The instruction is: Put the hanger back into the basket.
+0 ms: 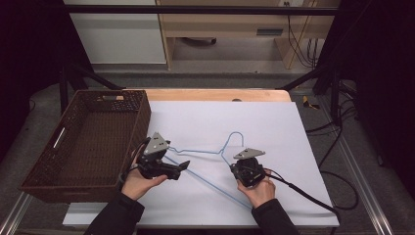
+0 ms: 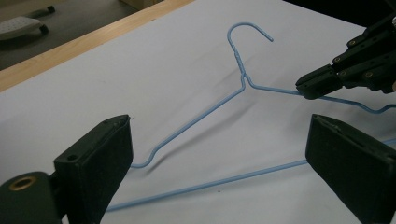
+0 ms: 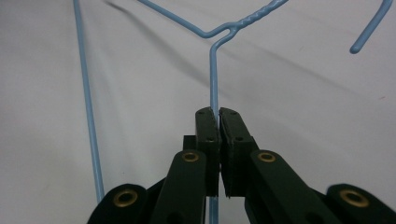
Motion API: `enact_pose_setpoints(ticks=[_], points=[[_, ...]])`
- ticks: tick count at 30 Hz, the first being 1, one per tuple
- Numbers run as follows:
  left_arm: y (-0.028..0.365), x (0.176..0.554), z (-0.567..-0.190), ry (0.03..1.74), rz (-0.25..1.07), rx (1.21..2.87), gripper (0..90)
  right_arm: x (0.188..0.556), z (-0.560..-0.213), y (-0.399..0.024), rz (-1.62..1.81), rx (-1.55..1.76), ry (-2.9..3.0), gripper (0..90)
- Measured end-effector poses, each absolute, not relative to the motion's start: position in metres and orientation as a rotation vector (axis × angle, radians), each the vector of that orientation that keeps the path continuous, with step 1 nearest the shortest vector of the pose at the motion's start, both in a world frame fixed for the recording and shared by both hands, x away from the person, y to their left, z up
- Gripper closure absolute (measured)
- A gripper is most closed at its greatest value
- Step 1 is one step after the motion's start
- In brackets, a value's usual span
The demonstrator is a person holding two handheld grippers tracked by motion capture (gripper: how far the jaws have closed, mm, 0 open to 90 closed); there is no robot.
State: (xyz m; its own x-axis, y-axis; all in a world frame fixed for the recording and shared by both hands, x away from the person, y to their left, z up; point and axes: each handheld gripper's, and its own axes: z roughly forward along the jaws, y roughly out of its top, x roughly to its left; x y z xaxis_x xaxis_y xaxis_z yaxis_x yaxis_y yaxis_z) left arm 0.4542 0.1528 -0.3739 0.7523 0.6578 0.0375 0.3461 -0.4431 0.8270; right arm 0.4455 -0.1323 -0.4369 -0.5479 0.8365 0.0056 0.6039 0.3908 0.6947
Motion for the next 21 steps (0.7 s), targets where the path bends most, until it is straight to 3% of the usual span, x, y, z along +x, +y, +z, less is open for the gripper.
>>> enact_pose_setpoints(ticks=[21], points=[[0.109,0.497,-0.404,0.604,0.416,2.354,14.1,0.443,-0.429,-0.136,0.982,1.216,2.313,87.8]])
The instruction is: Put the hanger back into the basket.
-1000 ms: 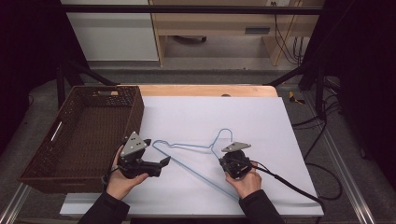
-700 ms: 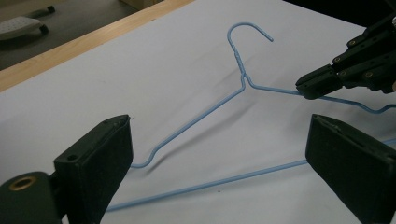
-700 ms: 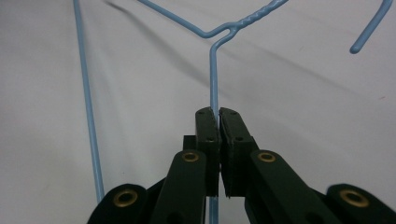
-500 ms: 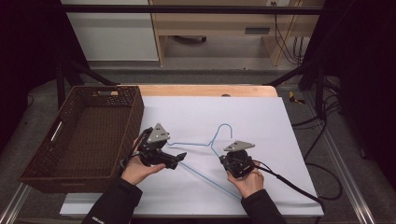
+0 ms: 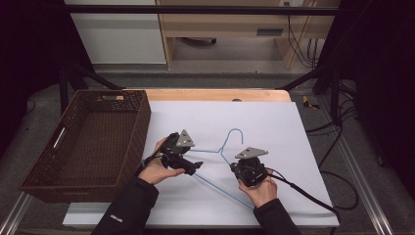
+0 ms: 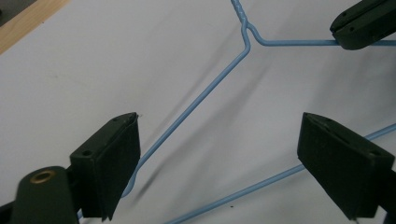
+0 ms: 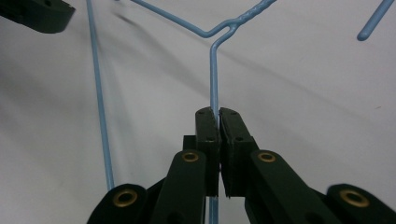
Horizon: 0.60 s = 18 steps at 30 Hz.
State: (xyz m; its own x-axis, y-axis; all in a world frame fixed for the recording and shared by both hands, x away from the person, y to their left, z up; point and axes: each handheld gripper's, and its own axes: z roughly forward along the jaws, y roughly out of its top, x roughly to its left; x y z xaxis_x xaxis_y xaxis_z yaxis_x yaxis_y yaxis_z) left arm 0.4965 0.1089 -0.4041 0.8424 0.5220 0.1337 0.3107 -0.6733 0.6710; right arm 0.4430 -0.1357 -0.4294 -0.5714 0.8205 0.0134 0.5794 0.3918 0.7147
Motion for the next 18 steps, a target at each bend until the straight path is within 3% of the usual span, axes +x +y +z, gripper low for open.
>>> enact_pose_setpoints(ticks=[18], points=[[0.086,0.528,-0.429,0.523,0.489,2.468,35.8,0.443,-0.429,-0.136,0.989,1.212,2.316,87.7]])
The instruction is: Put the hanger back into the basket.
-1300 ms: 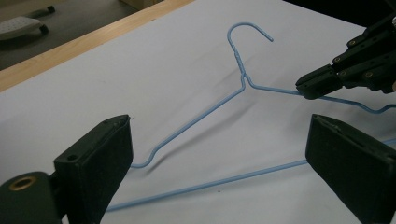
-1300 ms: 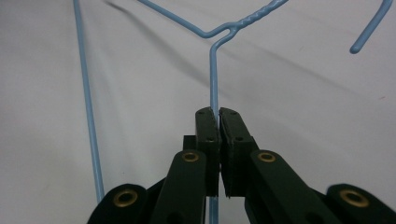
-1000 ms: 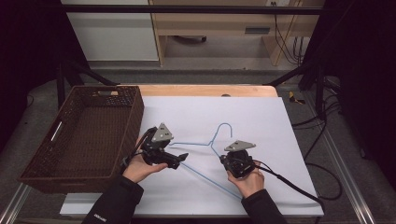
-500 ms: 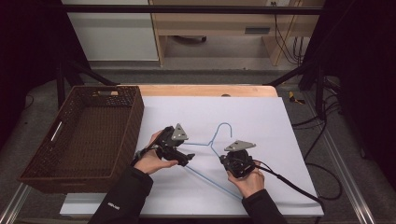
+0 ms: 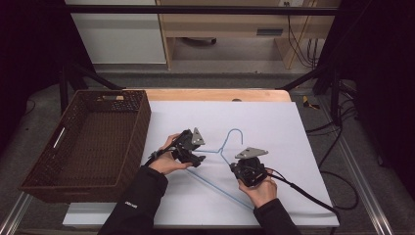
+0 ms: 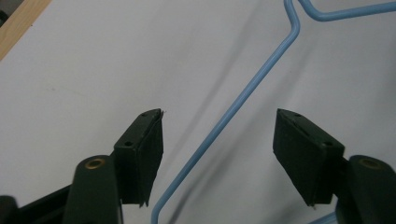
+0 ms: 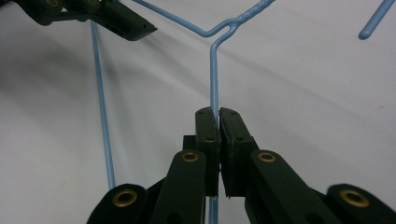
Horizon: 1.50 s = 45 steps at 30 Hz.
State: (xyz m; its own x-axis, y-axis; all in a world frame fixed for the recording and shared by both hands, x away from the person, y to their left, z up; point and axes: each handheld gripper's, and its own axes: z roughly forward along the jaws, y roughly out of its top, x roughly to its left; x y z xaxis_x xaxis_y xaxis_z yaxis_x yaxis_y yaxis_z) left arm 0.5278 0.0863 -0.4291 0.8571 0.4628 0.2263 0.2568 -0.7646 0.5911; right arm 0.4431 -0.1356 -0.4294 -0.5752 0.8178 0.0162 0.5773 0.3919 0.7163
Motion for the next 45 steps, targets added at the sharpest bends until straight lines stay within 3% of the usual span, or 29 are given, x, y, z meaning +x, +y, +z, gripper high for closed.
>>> enact_pose_setpoints(ticks=[17,33,45], points=[[0.076,0.526,-0.444,0.347,0.635,2.512,73.9,0.444,-0.43,-0.136,0.984,1.203,2.332,87.7],[0.071,0.516,-0.43,0.196,0.761,2.565,79.3,0.444,-0.426,-0.139,0.995,1.195,2.335,87.4],[0.07,0.498,-0.422,0.091,0.755,2.653,86.0,0.442,-0.412,-0.148,1.047,1.188,2.323,86.4]])
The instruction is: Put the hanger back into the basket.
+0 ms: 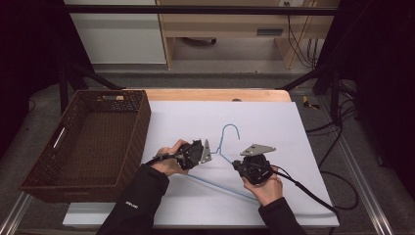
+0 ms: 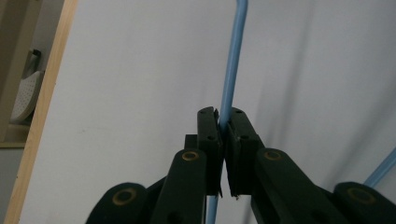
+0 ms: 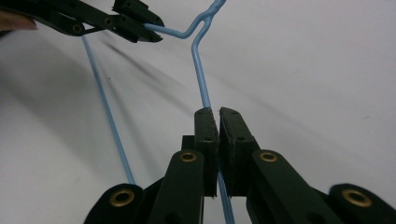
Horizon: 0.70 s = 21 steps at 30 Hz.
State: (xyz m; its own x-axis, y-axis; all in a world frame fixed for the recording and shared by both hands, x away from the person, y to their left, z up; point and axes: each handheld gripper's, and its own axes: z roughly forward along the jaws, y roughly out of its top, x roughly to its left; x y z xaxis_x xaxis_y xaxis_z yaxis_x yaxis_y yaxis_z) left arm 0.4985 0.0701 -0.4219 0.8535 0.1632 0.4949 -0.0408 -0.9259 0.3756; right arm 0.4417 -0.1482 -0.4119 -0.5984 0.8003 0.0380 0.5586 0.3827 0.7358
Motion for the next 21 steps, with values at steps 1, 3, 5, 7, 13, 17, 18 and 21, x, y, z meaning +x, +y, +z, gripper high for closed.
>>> enact_pose_setpoints(ticks=[1,3,5,7,13,17,18,21], points=[[0.07,0.497,-0.421,0.09,0.753,2.655,86.4,0.442,-0.41,-0.149,1.051,1.182,2.319,86.3],[0.07,0.494,-0.418,0.092,0.741,2.662,86.8,0.441,-0.408,-0.151,1.058,1.186,2.318,85.9],[0.07,0.491,-0.415,0.113,0.734,2.655,86.9,0.441,-0.405,-0.154,1.073,1.171,2.317,85.7],[0.069,0.488,-0.411,0.133,0.739,2.666,86.9,0.44,-0.403,-0.155,1.08,1.169,2.314,85.5],[0.065,0.481,-0.402,0.226,0.726,2.686,87.0,0.438,-0.398,-0.159,1.119,1.135,2.287,82.1],[0.063,0.48,-0.397,0.328,0.741,2.67,87.1,0.435,-0.388,-0.167,1.169,1.119,2.245,77.6],[0.063,0.48,-0.395,0.372,0.735,2.657,87.1,0.434,-0.386,-0.169,1.176,1.117,2.233,75.8],[0.065,0.48,-0.39,0.423,0.727,2.635,87.1,0.432,-0.379,-0.179,1.183,1.099,2.189,67.9]])
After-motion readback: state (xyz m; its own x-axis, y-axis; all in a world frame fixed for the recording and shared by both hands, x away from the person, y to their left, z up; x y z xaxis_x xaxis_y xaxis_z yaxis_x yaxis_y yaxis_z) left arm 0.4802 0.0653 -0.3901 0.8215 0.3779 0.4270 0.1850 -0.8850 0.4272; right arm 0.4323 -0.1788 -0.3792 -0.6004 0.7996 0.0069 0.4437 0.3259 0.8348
